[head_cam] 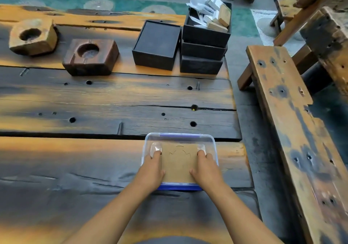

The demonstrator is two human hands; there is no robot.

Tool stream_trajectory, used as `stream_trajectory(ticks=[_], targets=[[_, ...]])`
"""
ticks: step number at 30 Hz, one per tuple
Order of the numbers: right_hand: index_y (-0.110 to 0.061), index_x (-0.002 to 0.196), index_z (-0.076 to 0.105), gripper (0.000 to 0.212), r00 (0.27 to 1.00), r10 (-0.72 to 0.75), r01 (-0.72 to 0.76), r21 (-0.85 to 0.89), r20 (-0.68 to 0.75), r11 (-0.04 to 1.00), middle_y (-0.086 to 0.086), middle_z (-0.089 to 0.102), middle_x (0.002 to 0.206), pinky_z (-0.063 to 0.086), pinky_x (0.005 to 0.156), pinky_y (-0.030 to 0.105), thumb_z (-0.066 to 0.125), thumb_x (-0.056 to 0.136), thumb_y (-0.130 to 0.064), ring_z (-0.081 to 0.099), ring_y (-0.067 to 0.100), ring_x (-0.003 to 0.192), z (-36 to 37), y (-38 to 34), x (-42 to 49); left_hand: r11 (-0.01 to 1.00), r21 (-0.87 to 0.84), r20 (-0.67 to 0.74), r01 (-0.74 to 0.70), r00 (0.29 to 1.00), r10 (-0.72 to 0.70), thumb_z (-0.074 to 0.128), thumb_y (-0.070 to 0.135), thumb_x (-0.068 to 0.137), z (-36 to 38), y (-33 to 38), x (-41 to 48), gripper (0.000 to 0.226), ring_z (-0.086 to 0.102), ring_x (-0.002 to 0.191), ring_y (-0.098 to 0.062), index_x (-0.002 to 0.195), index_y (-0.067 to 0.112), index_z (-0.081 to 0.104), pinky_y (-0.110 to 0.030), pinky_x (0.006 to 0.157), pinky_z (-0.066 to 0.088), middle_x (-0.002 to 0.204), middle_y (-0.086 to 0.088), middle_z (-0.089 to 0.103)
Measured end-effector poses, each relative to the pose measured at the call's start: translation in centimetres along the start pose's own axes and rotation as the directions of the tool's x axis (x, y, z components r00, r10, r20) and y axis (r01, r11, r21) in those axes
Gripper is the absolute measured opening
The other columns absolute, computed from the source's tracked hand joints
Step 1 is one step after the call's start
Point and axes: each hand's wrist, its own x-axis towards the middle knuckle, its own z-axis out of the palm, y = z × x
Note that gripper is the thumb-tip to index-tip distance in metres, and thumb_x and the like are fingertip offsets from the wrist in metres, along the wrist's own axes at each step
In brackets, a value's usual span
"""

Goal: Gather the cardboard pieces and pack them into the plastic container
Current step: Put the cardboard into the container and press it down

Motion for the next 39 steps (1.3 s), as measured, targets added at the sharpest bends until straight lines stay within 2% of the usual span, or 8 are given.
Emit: stream_trajectory(ticks=[7,14,19,23,26,30,34,39], targets=[[-0.017,0.128,0.039,0.059,0.984,0.061,-0.07,0.052,0.167,0.996,0.009,0.046,0.126,0.046,0.079,0.034,0.067,0.079,-0.032,0.058,0.03,0.107,-0.8,0.5,1.4,0.993,-0.102,0.104,0.064,0.993,-0.053,0.067,0.027,0.086,-1.5,0.7,1.5,0.061,0.058,0.115,-0.028,0.138,0.016,0.038,-0.032,0.091,0.048,0.136,-0.009,0.049],[-0.014,0.126,0.047,0.059,0.936,0.054,-0.063,0.015,0.348,0.998,0.006,0.059,0.125,0.045,0.078,0.03,0.068,0.079,-0.044,0.059,0.023,0.107,-2.1,0.3,3.7,0.968,-0.182,0.255,0.173,0.959,-0.124,0.076,0.028,0.079,-2.9,1.6,4.0,0.052,0.062,0.109,-0.024,0.125,0.011,0.057,-0.037,0.094,0.053,0.123,-0.006,0.065],[-0.015,0.124,0.051,0.065,0.866,0.099,-0.097,-0.029,0.489,0.995,0.003,0.061,0.118,0.044,0.075,0.028,0.073,0.075,-0.051,0.057,0.019,0.093,-2.6,-0.2,5.3,0.949,-0.22,0.406,0.226,0.906,-0.121,0.08,0.027,0.078,-3.1,1.5,5.2,0.054,0.06,0.085,-0.014,0.124,0.014,0.055,-0.022,0.056,0.05,0.122,-0.004,0.065],[-0.015,0.126,0.05,0.071,0.817,0.12,-0.142,-0.005,0.565,0.99,-0.003,0.055,0.099,0.047,0.067,0.027,0.075,0.072,-0.053,0.056,0.011,0.078,-2.8,0.0,6.2,0.952,-0.112,0.485,0.286,0.852,-0.199,0.081,0.035,0.075,-3.4,1.5,6.1,0.064,0.06,0.109,-0.029,0.128,0.019,0.049,-0.041,0.081,0.055,0.128,-0.005,0.059],[-0.017,0.129,0.048,0.075,0.792,0.134,-0.168,0.0,0.596,0.986,0.0,0.056,0.113,0.053,0.088,0.037,0.078,0.07,-0.052,0.06,0.019,0.095,-3.0,0.0,6.7,0.949,-0.045,0.574,0.311,0.786,-0.23,0.082,0.036,0.075,-3.5,1.9,6.6,0.074,0.057,0.121,-0.034,0.138,0.02,0.045,-0.05,0.101,0.049,0.137,-0.008,0.056],[-0.022,0.126,0.052,0.067,0.784,0.109,-0.183,0.06,0.611,0.981,-0.002,0.059,0.117,0.052,0.093,0.041,0.078,0.07,-0.05,0.06,0.021,0.102,-3.1,0.4,6.8,0.955,0.012,0.591,0.296,0.768,-0.246,0.082,0.04,0.074,-3.3,2.3,6.9,0.076,0.057,0.119,-0.032,0.138,0.02,0.046,-0.041,0.098,0.048,0.136,-0.007,0.057],[-0.031,0.112,0.06,0.048,0.777,0.006,-0.227,0.272,0.629,0.935,-0.004,0.064,0.123,0.05,0.1,0.04,0.081,0.07,-0.044,0.062,0.019,0.109,-3.1,1.4,6.6,0.92,-0.217,0.589,0.327,0.795,-0.144,0.086,0.029,0.072,-3.2,1.2,6.6,0.074,0.058,0.118,-0.022,0.137,0.018,0.052,-0.038,0.106,0.046,0.132,0.002,0.061],[-0.026,0.129,0.058,0.067,0.794,-0.051,-0.161,0.291,0.606,0.943,-0.001,0.06,0.131,0.051,0.1,0.041,0.082,0.069,-0.043,0.061,0.02,0.114,-3.0,1.7,6.5,0.914,-0.275,0.546,0.299,0.831,-0.107,0.086,0.021,0.072,-3.2,0.6,6.4,0.071,0.059,0.121,-0.025,0.136,0.013,0.055,-0.042,0.108,0.046,0.133,-0.004,0.063]])
